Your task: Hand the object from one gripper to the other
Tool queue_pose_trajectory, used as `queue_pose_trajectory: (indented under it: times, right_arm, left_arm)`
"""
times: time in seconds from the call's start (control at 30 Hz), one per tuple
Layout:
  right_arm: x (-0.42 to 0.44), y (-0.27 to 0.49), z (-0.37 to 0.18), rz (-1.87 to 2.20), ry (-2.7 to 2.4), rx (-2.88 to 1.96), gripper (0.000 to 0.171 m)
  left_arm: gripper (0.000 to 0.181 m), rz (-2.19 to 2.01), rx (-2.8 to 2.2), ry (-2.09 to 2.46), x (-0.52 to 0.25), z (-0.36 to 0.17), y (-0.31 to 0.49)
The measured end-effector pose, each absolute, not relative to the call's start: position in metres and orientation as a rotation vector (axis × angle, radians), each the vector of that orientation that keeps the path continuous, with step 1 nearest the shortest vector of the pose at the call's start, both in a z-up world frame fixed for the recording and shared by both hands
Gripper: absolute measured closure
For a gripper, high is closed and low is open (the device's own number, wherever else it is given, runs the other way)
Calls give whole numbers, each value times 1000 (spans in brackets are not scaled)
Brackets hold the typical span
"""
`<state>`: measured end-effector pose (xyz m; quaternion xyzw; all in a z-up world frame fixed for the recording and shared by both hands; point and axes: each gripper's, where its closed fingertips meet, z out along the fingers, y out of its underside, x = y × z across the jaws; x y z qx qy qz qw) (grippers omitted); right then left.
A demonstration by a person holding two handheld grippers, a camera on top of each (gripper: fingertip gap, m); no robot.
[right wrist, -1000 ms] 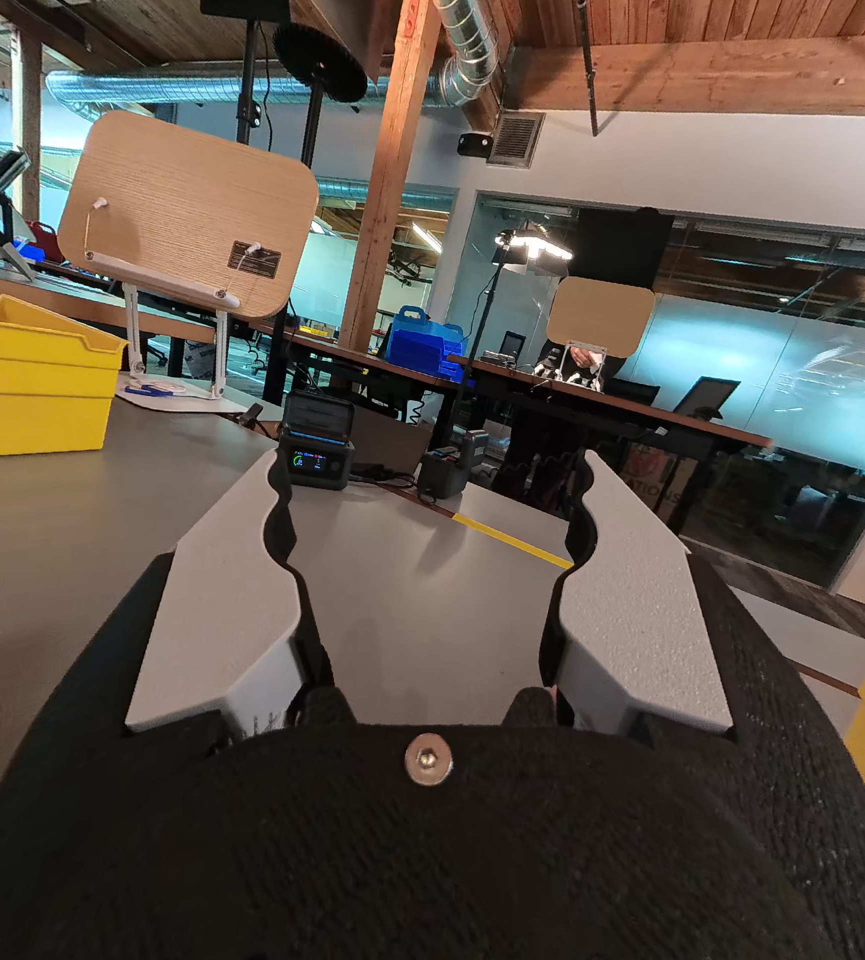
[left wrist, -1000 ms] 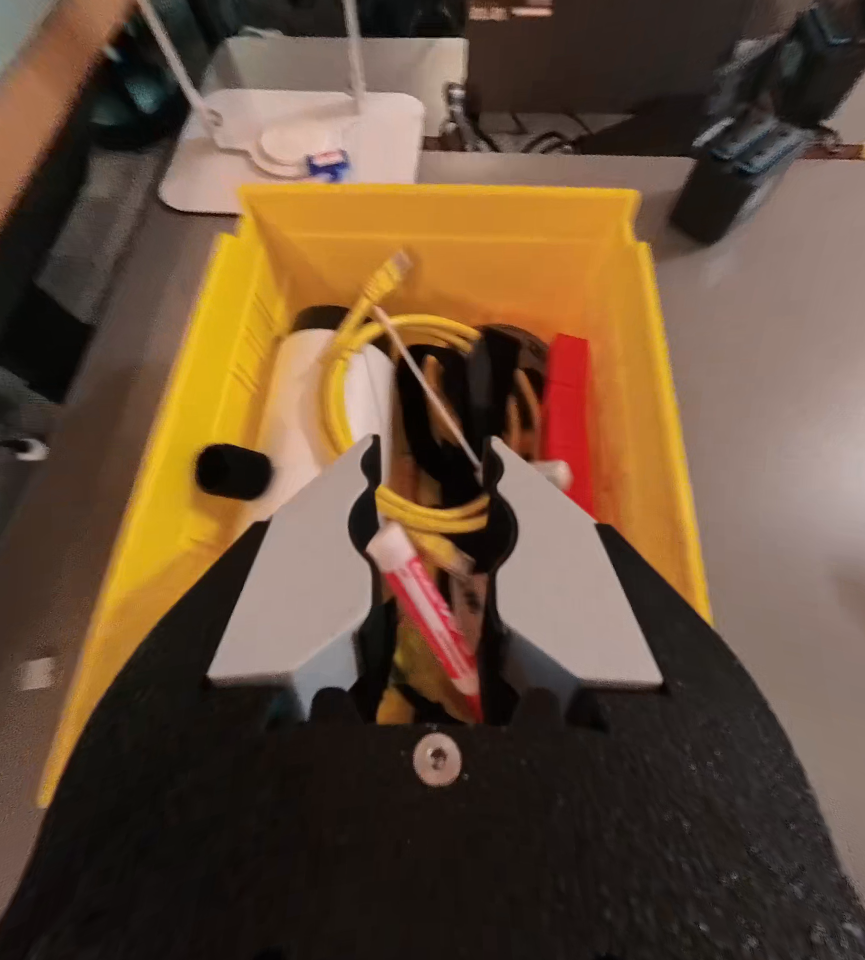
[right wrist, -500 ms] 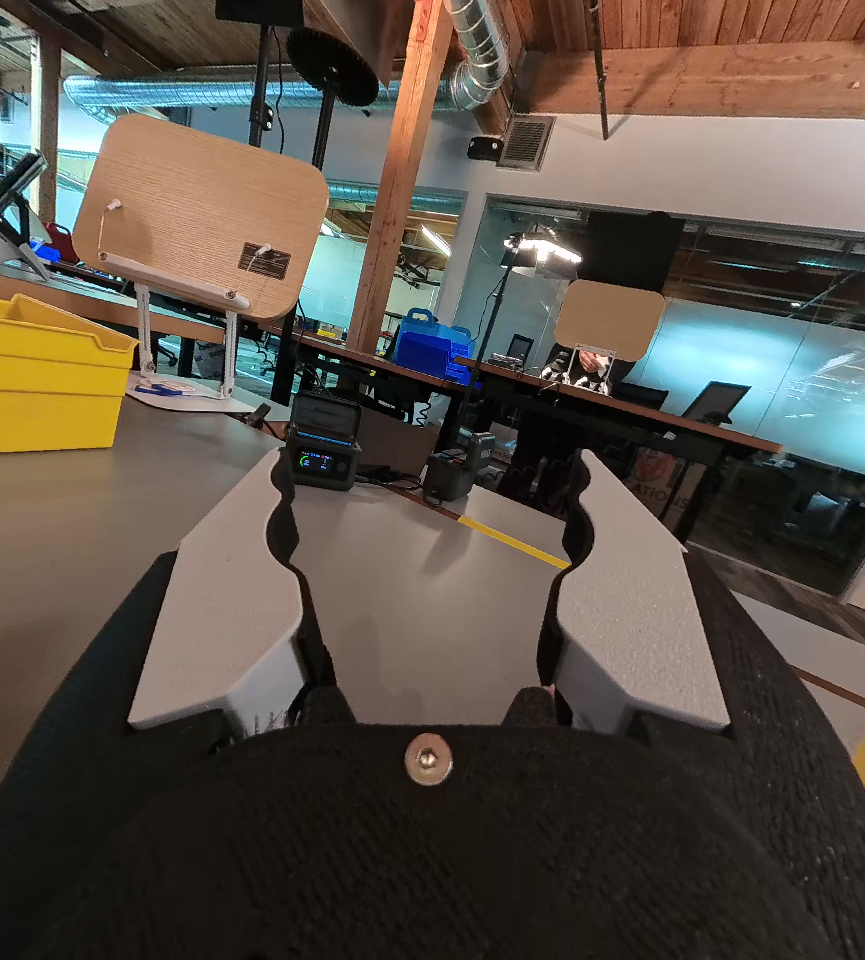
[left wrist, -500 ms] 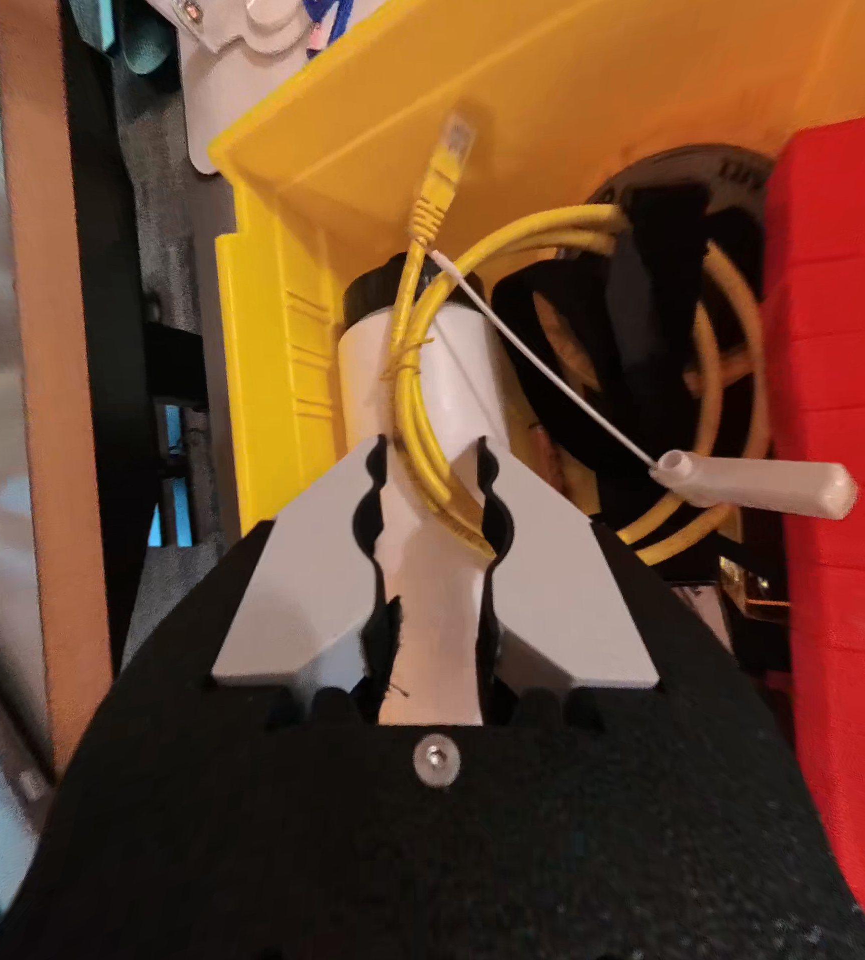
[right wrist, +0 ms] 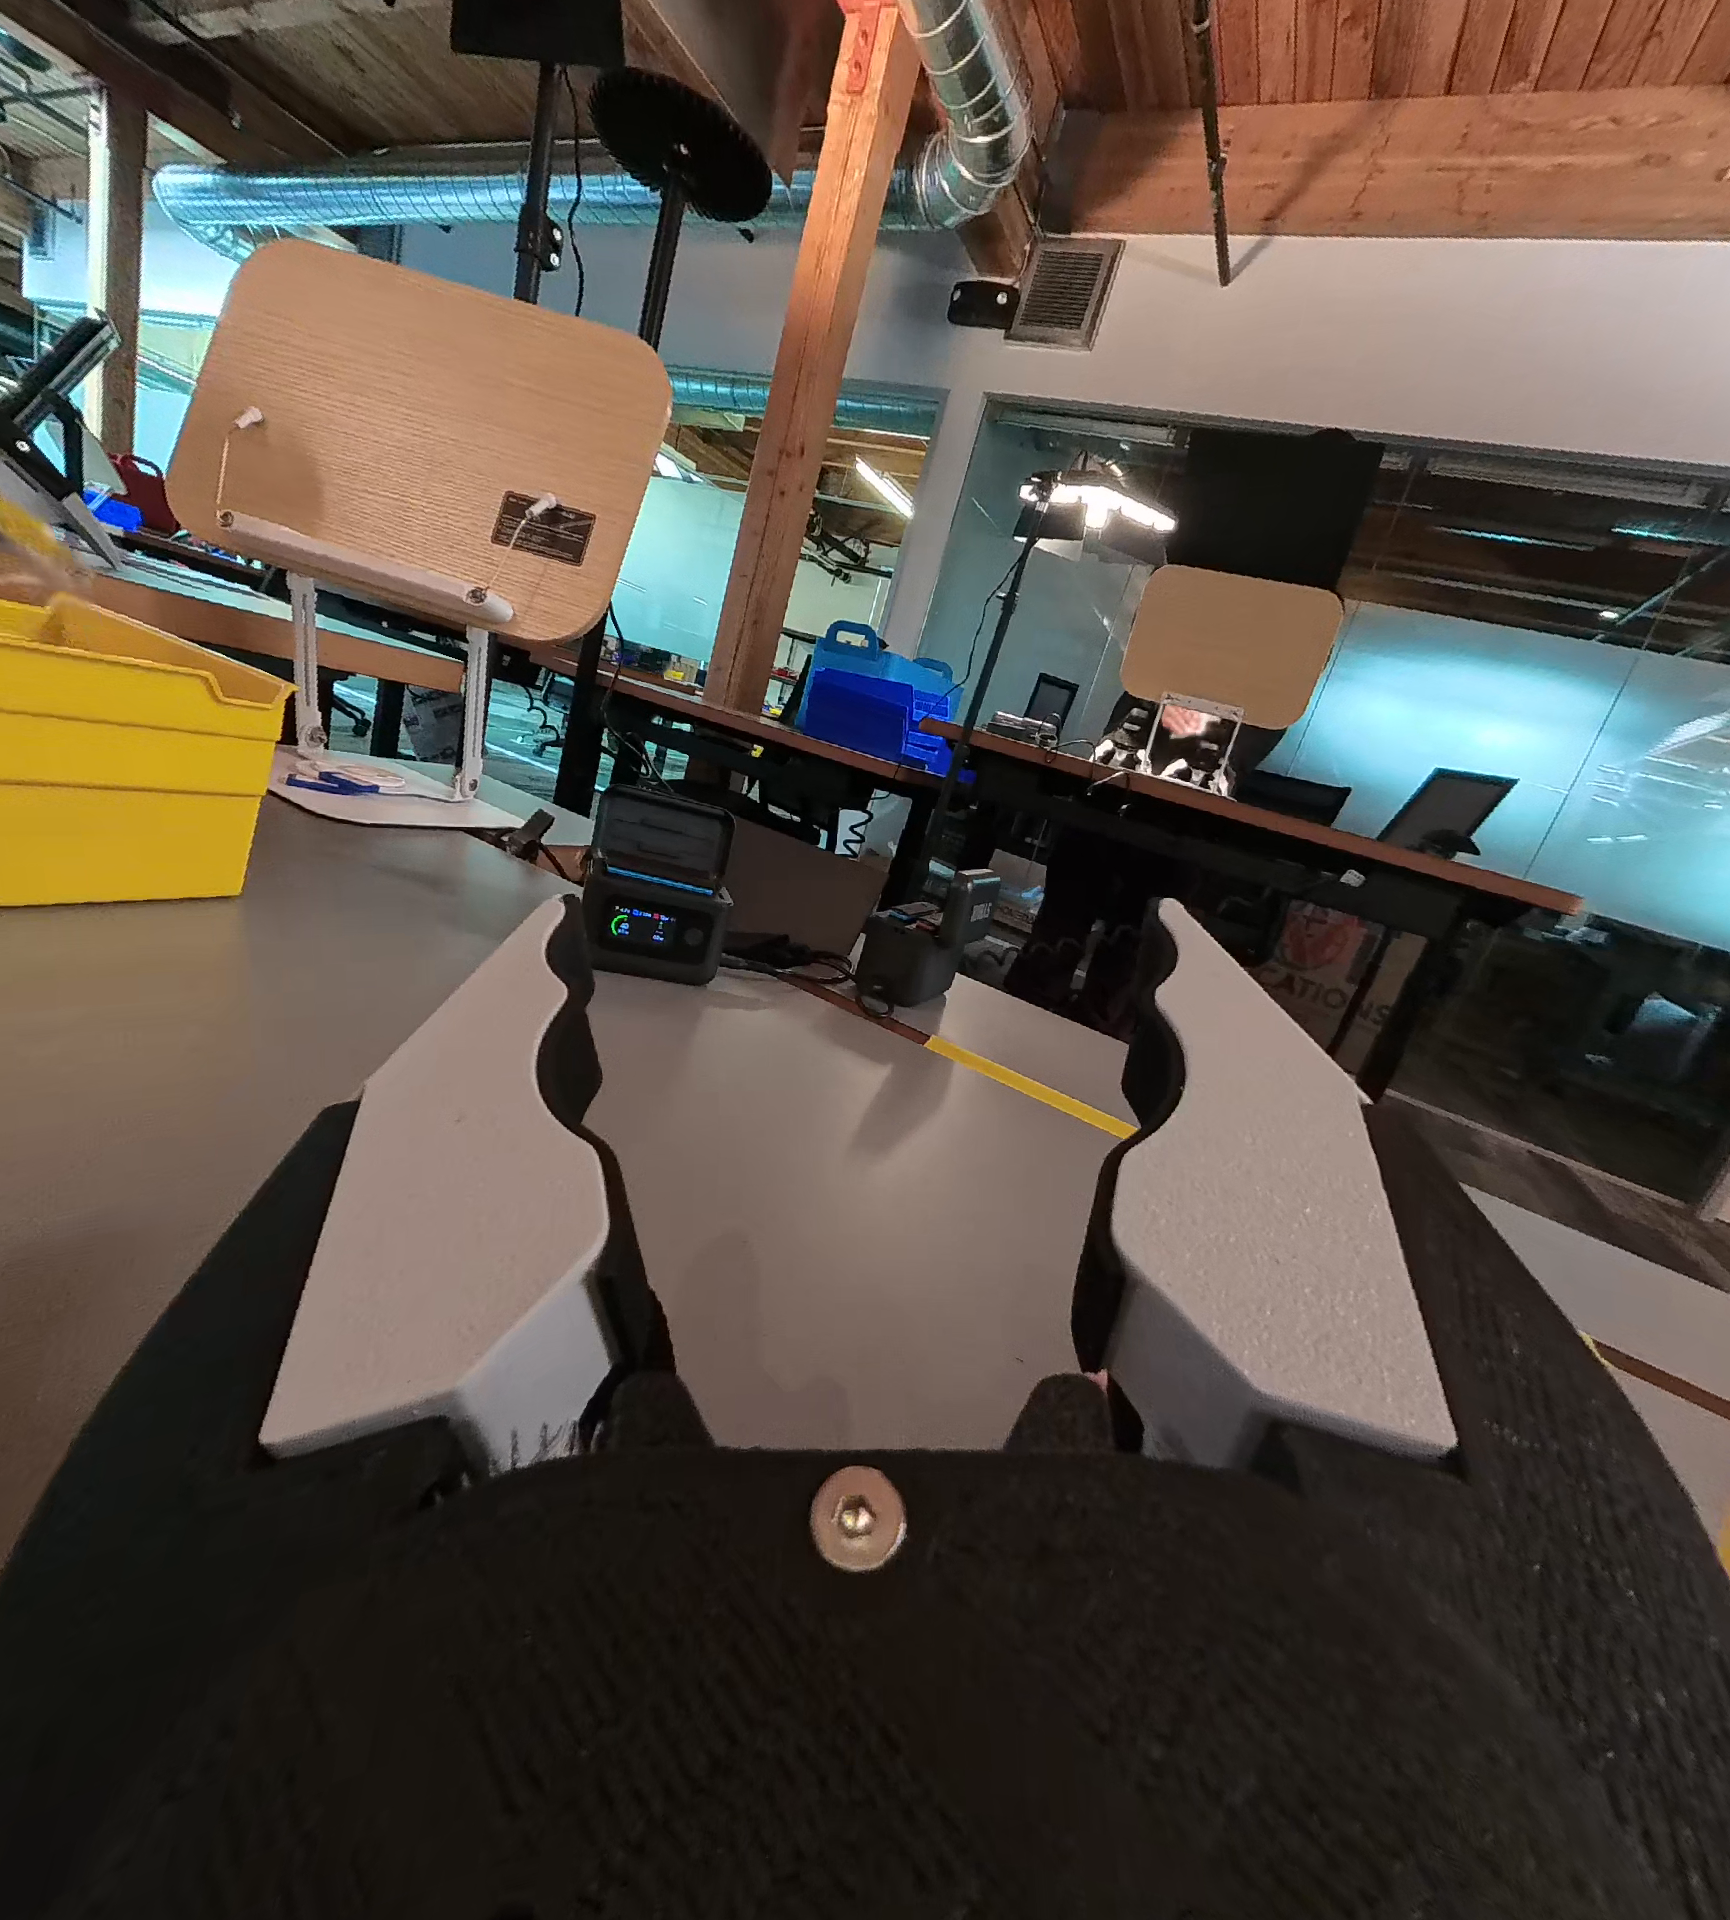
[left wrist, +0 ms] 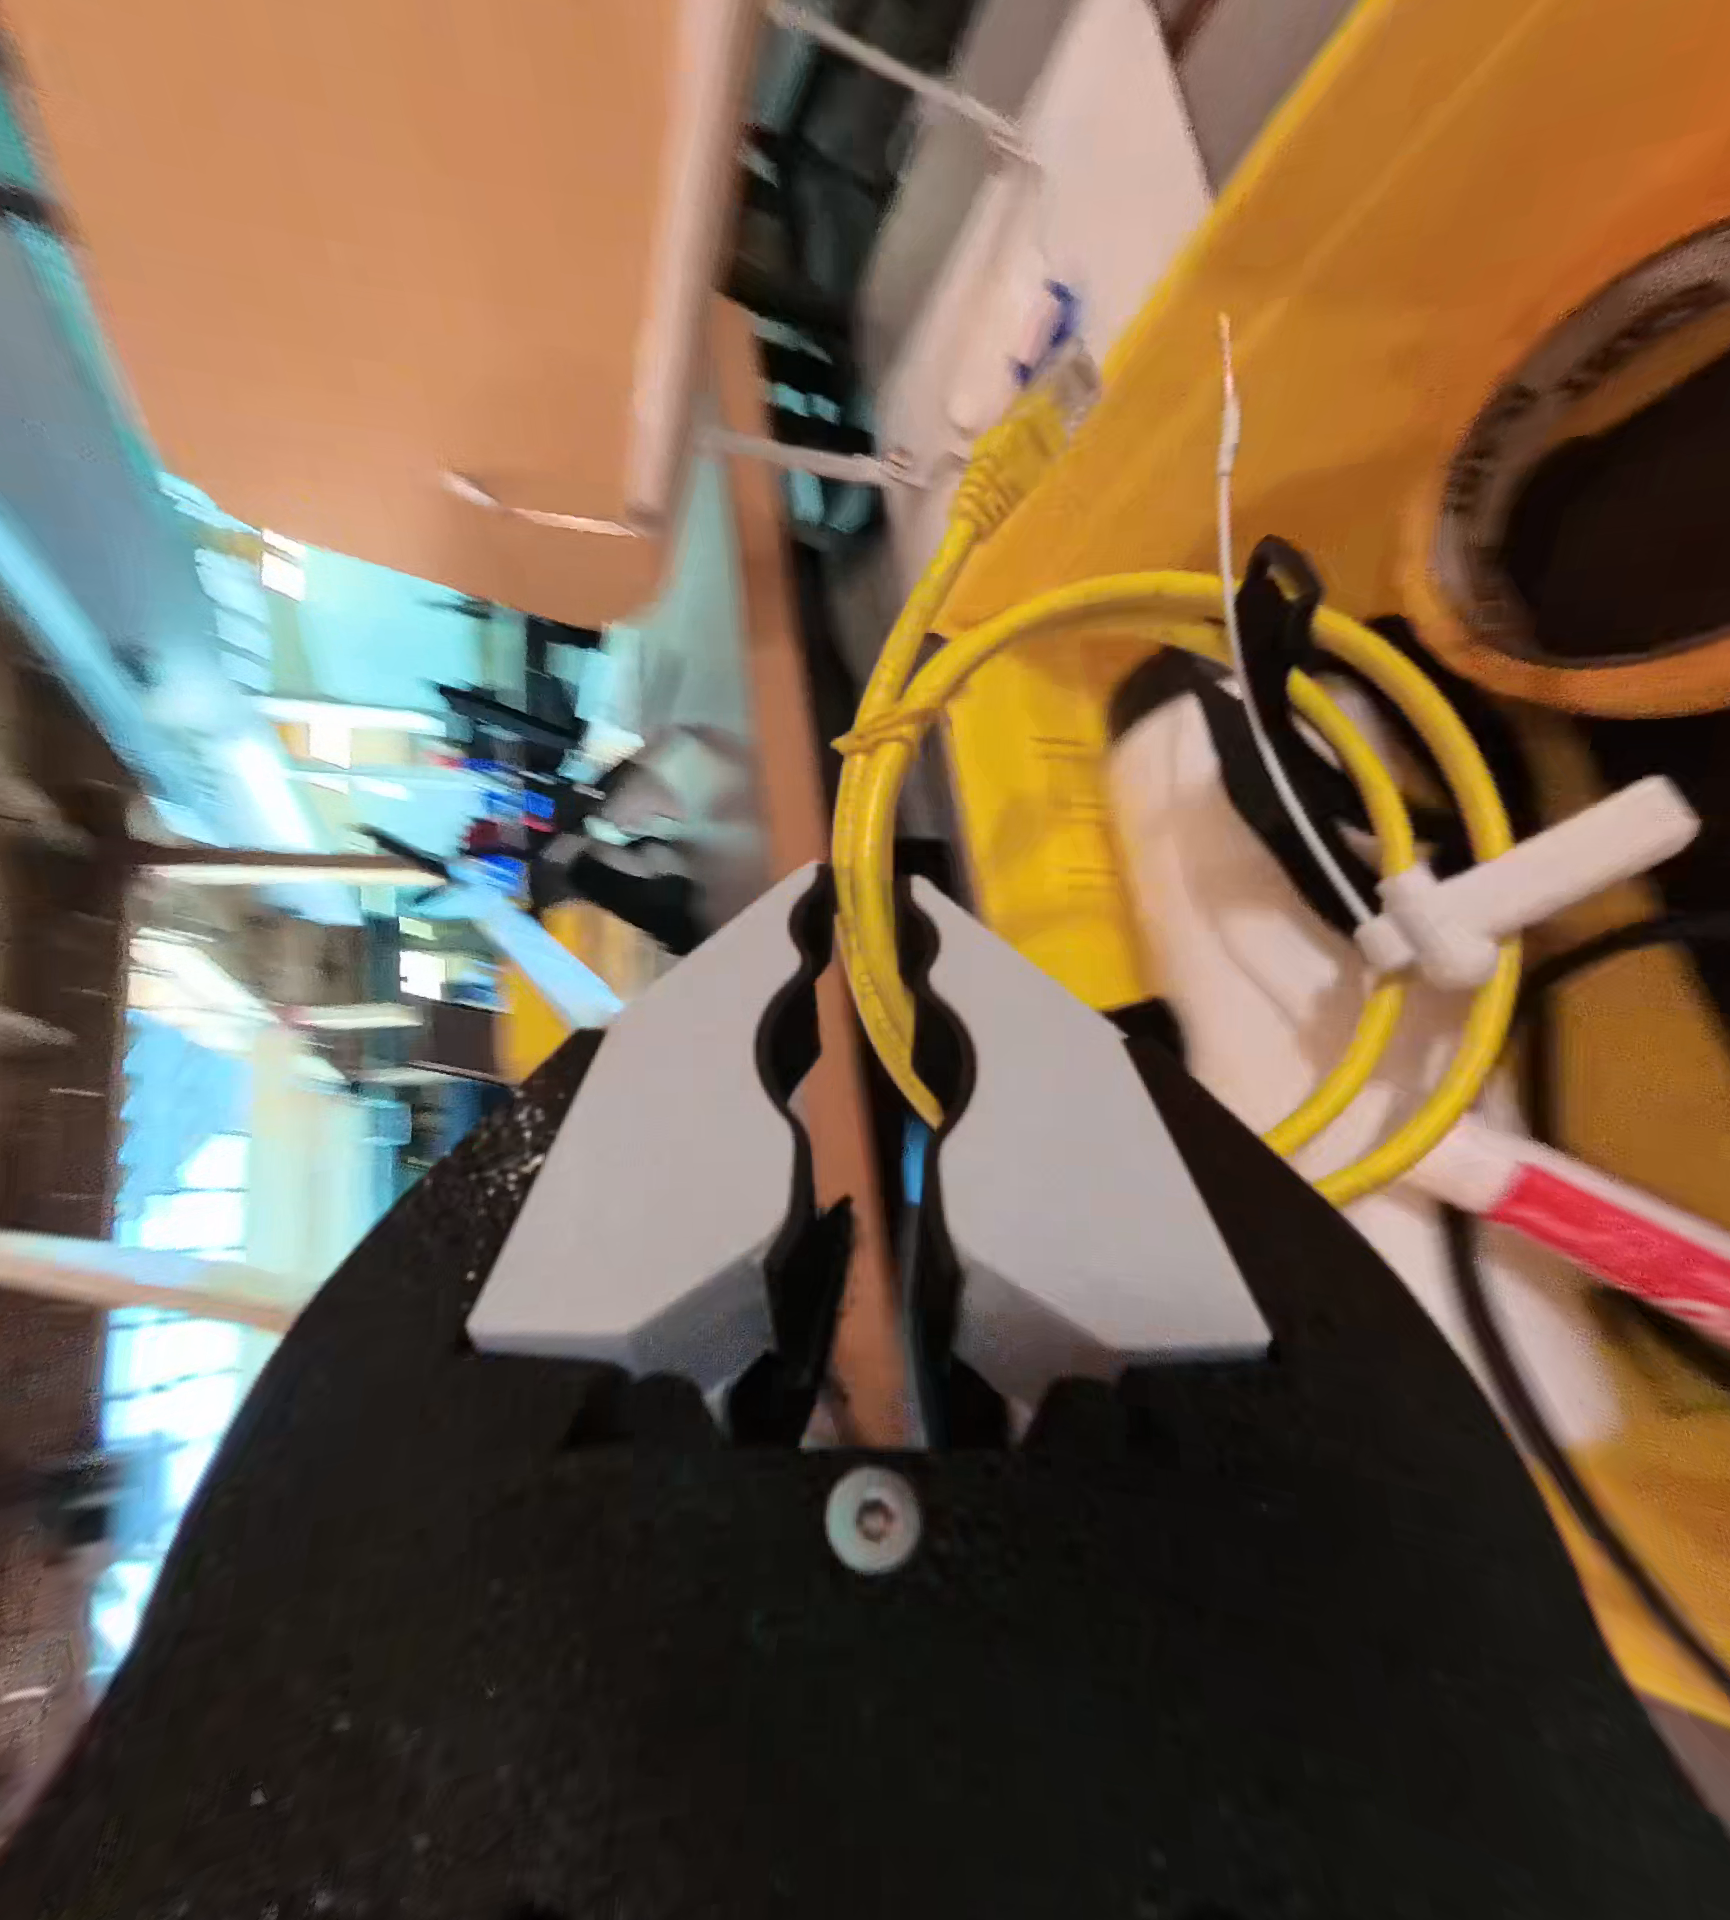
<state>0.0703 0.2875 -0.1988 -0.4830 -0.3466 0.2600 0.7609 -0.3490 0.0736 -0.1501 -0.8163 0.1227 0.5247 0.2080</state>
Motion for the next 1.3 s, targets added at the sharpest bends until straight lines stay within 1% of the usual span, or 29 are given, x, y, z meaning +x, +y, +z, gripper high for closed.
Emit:
queue_pose_trajectory:
  times: [0.03, 0.17, 0.23, 0.33, 0.43, 0.5, 0.6, 0.73, 0.83, 0.93, 1.0, 1.13, 1.3]
  right_arm:
    - [70, 287, -199, 567, -756, -1051, 68]
    - [69, 287, -199, 568, -756, -1050, 69]
    - [69, 287, -199, 570, -756, -1049, 69]
    - [68, 287, -199, 572, -758, -1047, 69]
    - [68, 286, -199, 573, -763, -1045, 69]
    - [67, 285, -199, 577, -767, -1042, 70]
    - [65, 284, -199, 588, -773, -1038, 70]
    - [65, 284, -198, 610, -769, -1041, 70]
    - [68, 284, -197, 662, -747, -1055, 70]
    - [79, 289, -194, 699, -702, -1074, 71]
    - [88, 292, -192, 718, -672, -1075, 74]
    - [93, 291, -189, 806, -649, -1068, 78]
    - [81, 281, -193, 823, -728, -1050, 80]
  left_arm:
    - [172, 1555, -2185, 411, -345, -135, 76]
    - [172, 1902, -1860, 637, -325, -92, 80]
    - [172, 1992, -1729, 722, -315, -82, 81]
    - [172, 1898, -1757, 657, -314, -89, 78]
    - [172, 1724, -1777, 497, -313, -89, 74]
    - [173, 1533, -1766, 376, -303, -86, 77]
    - [172, 1100, -1717, 203, -269, -78, 95]
    - [173, 560, -1564, 127, -193, -63, 133]
    - [173, 244, -1481, 157, -128, -67, 166]
    - [172, -80, -1388, 210, -68, -82, 195]
    - [172, -272, -1342, 201, -45, -98, 212]
    - [173, -614, -1263, 194, -17, -137, 241]
    - [173, -996, -1159, 149, -5, -168, 256]
